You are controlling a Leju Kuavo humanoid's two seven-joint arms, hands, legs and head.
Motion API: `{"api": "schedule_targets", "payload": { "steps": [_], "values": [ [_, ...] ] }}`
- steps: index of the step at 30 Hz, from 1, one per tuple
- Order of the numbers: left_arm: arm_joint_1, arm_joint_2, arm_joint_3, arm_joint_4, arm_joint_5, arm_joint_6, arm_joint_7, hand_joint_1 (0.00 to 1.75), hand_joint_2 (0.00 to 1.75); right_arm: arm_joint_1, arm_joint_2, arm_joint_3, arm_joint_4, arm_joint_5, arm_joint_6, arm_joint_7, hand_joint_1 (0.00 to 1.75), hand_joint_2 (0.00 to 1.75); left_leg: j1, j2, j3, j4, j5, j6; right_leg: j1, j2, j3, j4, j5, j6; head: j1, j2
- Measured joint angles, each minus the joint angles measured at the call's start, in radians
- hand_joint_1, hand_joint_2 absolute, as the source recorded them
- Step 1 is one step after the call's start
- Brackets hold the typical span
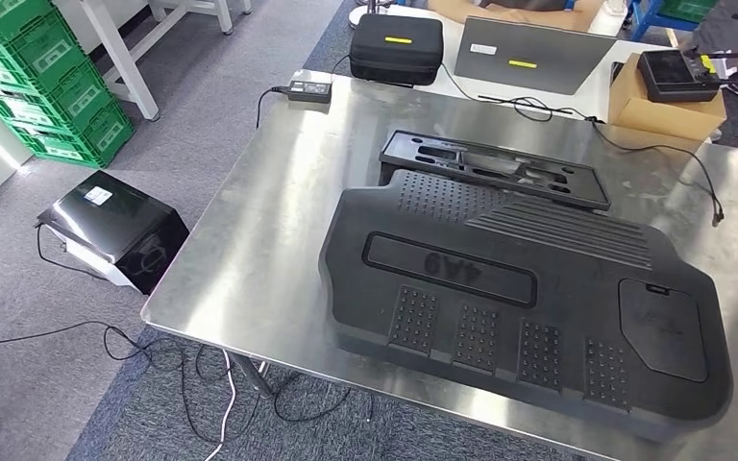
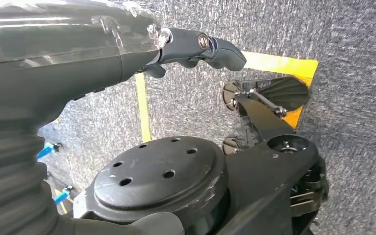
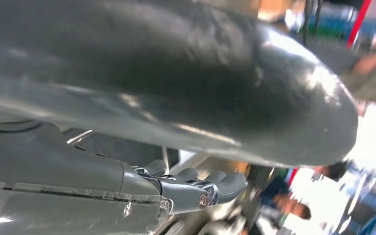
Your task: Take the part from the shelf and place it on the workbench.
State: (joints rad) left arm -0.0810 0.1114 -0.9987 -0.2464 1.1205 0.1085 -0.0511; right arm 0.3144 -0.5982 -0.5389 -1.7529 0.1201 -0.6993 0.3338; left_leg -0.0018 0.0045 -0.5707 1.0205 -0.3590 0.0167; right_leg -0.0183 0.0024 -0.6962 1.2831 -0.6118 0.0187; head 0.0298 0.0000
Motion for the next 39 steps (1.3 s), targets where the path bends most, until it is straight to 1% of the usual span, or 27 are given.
{"api": "schedule_targets", "payload": {
  "steps": [1, 3, 4, 5, 8, 9, 11, 13, 14, 15, 16, 18, 19, 20, 23, 24, 25, 26, 28, 29, 30, 31, 32, 34, 35, 36, 39],
  "values": [
    [0.0, -0.001, 0.0, 0.0, 0.002, 0.002, 0.003, 0.0, 1.75, -0.001, 0.012, -0.025, 0.017, 0.002, 0.0, -0.013, 0.0, 0.0, 0.0, 0.0, 0.0, 0.002, -0.002, -0.001, -0.002, 0.0, 0.022, -0.047, 0.031, 0.001, 0.005, 0.0],
    [-0.001, -0.003, 0.0, 0.0, 0.008, 0.006, 0.012, 0.0, 1.75, -0.017, 0.035, -0.077, 0.057, 0.011, 0.0, -0.036, 0.0, 0.0, -0.001, 0.001, 0.001, 0.007, -0.007, -0.009, -0.005, -0.002, 0.084, -0.179, 0.088, -0.001, 0.013, 0.0],
    [-0.001, -0.003, 0.0, 0.0, 0.013, 0.008, 0.015, 0.0, 1.75, -0.029, 0.046, -0.101, 0.079, 0.021, -0.001, -0.045, 0.0, 0.0, -0.003, 0.001, 0.002, 0.01, -0.009, -0.014, -0.004, -0.002, 0.105, -0.223, 0.103, -0.006, 0.015, 0.0],
    [-0.001, -0.004, 0.0, 0.0, 0.017, 0.009, 0.018, 0.0, 1.75, -0.042, 0.058, -0.122, 0.104, 0.035, -0.001, -0.052, 0.0, 0.0, -0.005, 0.002, 0.002, 0.012, -0.01, -0.019, -0.002, -0.001, 0.113, -0.244, 0.106, -0.013, 0.016, 0.0],
    [-0.002, -0.005, 0.0, 0.0, 0.027, 0.014, 0.028, 0.0, 1.75, -0.083, 0.094, -0.179, 0.177, 0.092, -0.002, -0.065, 0.0, 0.0, -0.004, 0.003, 0.004, 0.018, -0.015, -0.032, 0.0, 0.003, 0.112, -0.245, 0.109, -0.033, 0.007, 0.0],
    [-0.003, -0.006, 0.0, 0.0, 0.029, 0.015, 0.031, 0.0, 1.75, -0.099, 0.106, -0.197, 0.2, 0.115, -0.002, -0.068, 0.0, 0.0, -0.003, 0.003, 0.0, 0.034, -0.028, -0.036, -0.001, 0.004, 0.113, -0.247, 0.111, -0.038, 0.002, 0.0],
    [-0.003, -0.007, 0.0, 0.0, 0.033, 0.016, 0.039, 0.0, 1.75, -0.133, 0.133, -0.232, 0.243, 0.166, -0.002, -0.07, 0.0, 0.0, -0.001, 0.002, -0.033, 0.122, -0.084, -0.043, -0.003, 0.004, 0.113, -0.249, 0.114, -0.049, -0.008, 0.0],
    [-0.003, -0.009, 0.0, 0.0, 0.036, 0.016, 0.047, 0.0, 1.75, -0.164, 0.163, -0.265, 0.291, 0.214, -0.002, -0.07, 0.0, 0.0, -0.001, 0.001, -0.089, 0.252, -0.147, -0.045, 0.0, 0.004, 0.112, -0.249, 0.114, -0.054, -0.022, 0.0],
    [-0.003, -0.009, 0.0, 0.0, 0.038, 0.016, 0.05, 0.0, 1.75, -0.176, 0.178, -0.282, 0.315, 0.234, -0.002, -0.07, 0.0, 0.0, -0.001, 0.001, -0.106, 0.292, -0.158, -0.045, 0.002, 0.004, 0.111, -0.249, 0.114, -0.055, -0.027, 0.0],
    [-0.003, -0.009, 0.0, 0.0, 0.039, 0.017, 0.052, 0.0, 1.75, -0.187, 0.193, -0.298, 0.338, 0.254, -0.002, -0.07, 0.0, 0.0, -0.002, 0.001, -0.107, 0.299, -0.15, -0.043, 0.003, 0.005, 0.112, -0.249, 0.114, -0.055, -0.031, 0.0],
    [-0.003, -0.009, 0.0, 0.0, 0.04, 0.017, 0.054, 0.0, 1.75, -0.199, 0.206, -0.312, 0.359, 0.274, -0.002, -0.07, 0.0, 0.0, -0.003, 0.001, -0.089, 0.264, -0.124, -0.038, 0.005, 0.006, 0.113, -0.249, 0.114, -0.055, -0.035, 0.0],
    [-0.003, -0.009, 0.0, 0.0, 0.041, 0.02, 0.058, 0.0, 1.75, -0.224, 0.228, -0.34, 0.399, 0.322, -0.002, -0.069, 0.0, 0.0, -0.008, 0.001, -0.022, 0.127, -0.059, -0.024, 0.007, 0.009, 0.116, -0.248, 0.114, -0.055, -0.041, 0.0],
    [-0.004, -0.01, 0.0, 0.0, 0.042, 0.021, 0.059, 0.0, 1.75, -0.235, 0.239, -0.354, 0.42, 0.35, -0.002, -0.065, 0.0, 0.0, -0.01, 0.002, 0.005, 0.067, -0.038, -0.019, 0.009, 0.01, 0.116, -0.247, 0.114, -0.053, -0.042, 0.0],
    [-0.005, -0.01, 0.0, 0.0, 0.043, 0.023, 0.06, 0.0, 1.75, -0.245, 0.249, -0.369, 0.441, 0.376, -0.002, -0.061, 0.0, 0.0, -0.012, 0.003, 0.02, 0.029, -0.028, -0.015, 0.009, 0.01, 0.114, -0.246, 0.114, -0.05, -0.041, 0.0],
    [-0.006, -0.013, 0.0, 0.0, 0.043, 0.025, 0.06, 0.0, 1.75, -0.267, 0.273, -0.406, 0.492, 0.421, -0.002, -0.052, 0.0, 0.0, -0.013, 0.005, 0.023, 0.002, -0.022, -0.009, 0.006, 0.007, 0.112, -0.246, 0.115, -0.034, -0.04, 0.0],
    [-0.006, -0.014, 0.0, 0.0, 0.044, 0.025, 0.06, 0.0, 1.75, -0.272, 0.279, -0.416, 0.505, 0.428, -0.002, -0.053, 0.0, 0.0, -0.011, 0.005, 0.025, -0.005, -0.017, -0.005, 0.005, 0.007, 0.11, -0.24, 0.109, -0.028, -0.039, 0.0],
    [-0.006, -0.015, 0.0, 0.0, 0.044, 0.025, 0.06, 0.0, 1.75, -0.279, 0.285, -0.428, 0.518, 0.439, -0.002, -0.056, 0.0, 0.0, -0.009, 0.006, 0.027, -0.014, -0.011, -0.001, 0.005, 0.006, 0.101, -0.219, 0.093, -0.023, -0.036, 0.0],
    [-0.007, -0.016, 0.0, 0.0, 0.044, 0.025, 0.06, 0.0, 1.75, -0.29, 0.293, -0.442, 0.534, 0.458, -0.002, -0.062, 0.0, 0.0, -0.006, 0.007, 0.028, -0.019, -0.007, 0.002, 0.004, 0.006, 0.082, -0.177, 0.067, -0.018, -0.029, 0.0],
    [-0.007, -0.018, 0.0, 0.0, 0.045, 0.024, 0.06, 0.0, 1.75, -0.318, 0.316, -0.477, 0.568, 0.516, -0.002, -0.089, 0.0, 0.0, -0.006, 0.009, 0.025, -0.02, -0.004, 0.005, 0.001, 0.005, 0.024, -0.054, 0.005, -0.008, -0.014, 0.0],
    [-0.006, -0.019, 0.0, 0.0, 0.046, 0.023, 0.061, 0.0, 1.75, -0.331, 0.33, -0.498, 0.584, 0.552, -0.002, -0.108, 0.0, 0.0, -0.006, 0.009, 0.024, -0.019, -0.005, 0.004, -0.001, 0.005, 0.0, -0.004, -0.011, -0.004, -0.009, 0.0],
    [-0.006, -0.02, 0.0, 0.0, 0.047, 0.023, 0.063, 0.0, 1.75, -0.344, 0.343, -0.52, 0.597, 0.589, -0.002, -0.133, 0.0, 0.0, -0.006, 0.01, 0.023, -0.016, -0.005, 0.004, -0.004, 0.005, -0.008, 0.014, -0.008, -0.001, -0.005, 0.0],
    [-0.006, -0.021, 0.0, 0.0, 0.049, 0.022, 0.065, 0.0, 1.75, -0.359, 0.355, -0.544, 0.609, 0.626, -0.002, -0.163, 0.0, 0.0, -0.006, 0.01, 0.023, -0.013, -0.007, 0.002, -0.008, 0.004, 0.002, -0.007, 0.014, 0.001, -0.001, 0.0],
    [-0.006, -0.022, 0.0, 0.0, 0.05, 0.022, 0.068, 0.0, 1.75, -0.379, 0.363, -0.571, 0.619, 0.659, -0.002, -0.194, 0.0, 0.0, -0.005, 0.01, 0.023, -0.008, -0.011, -0.002, -0.011, 0.002, 0.03, -0.064, 0.05, 0.004, 0.003, 0.0],
    [-0.007, -0.022, -0.001, 0.0, 0.053, 0.022, 0.074, 0.0, 1.75, -0.427, 0.379, -0.636, 0.631, 0.722, -0.002, -0.247, 0.0, 0.0, -0.005, 0.011, 0.021, 0.005, -0.02, -0.012, -0.012, 0.0, 0.089, -0.189, 0.099, 0.002, 0.009, 0.0],
    [-0.009, -0.022, -0.001, 0.0, 0.054, 0.022, 0.076, 0.0, 1.75, -0.446, 0.387, -0.669, 0.633, 0.75, -0.002, -0.259, 0.0, 0.0, -0.005, 0.01, 0.02, 0.01, -0.022, -0.017, -0.011, 0.001, 0.105, -0.224, 0.107, -0.004, 0.009, 0.0],
    [-0.01, -0.021, -0.001, 0.0, 0.055, 0.022, 0.078, 0.0, 1.75, -0.461, 0.395, -0.701, 0.631, 0.776, -0.003, -0.262, 0.0, 0.0, -0.006, 0.009, 0.019, 0.012, -0.024, -0.022, -0.008, 0.001, 0.109, -0.234, 0.104, -0.011, 0.009, 0.0],
    [-0.011, -0.021, -0.002, 0.0, 0.06, 0.02, 0.084, 0.0, 1.75, -0.497, 0.417, -0.765, 0.608, 0.832, -0.003, -0.241, 0.0, 0.0, -0.005, 0.007, 0.019, 0.02, -0.031, -0.038, -0.007, 0.002, 0.107, -0.236, 0.107, -0.034, 0.001, 0.0]
  ]
}}
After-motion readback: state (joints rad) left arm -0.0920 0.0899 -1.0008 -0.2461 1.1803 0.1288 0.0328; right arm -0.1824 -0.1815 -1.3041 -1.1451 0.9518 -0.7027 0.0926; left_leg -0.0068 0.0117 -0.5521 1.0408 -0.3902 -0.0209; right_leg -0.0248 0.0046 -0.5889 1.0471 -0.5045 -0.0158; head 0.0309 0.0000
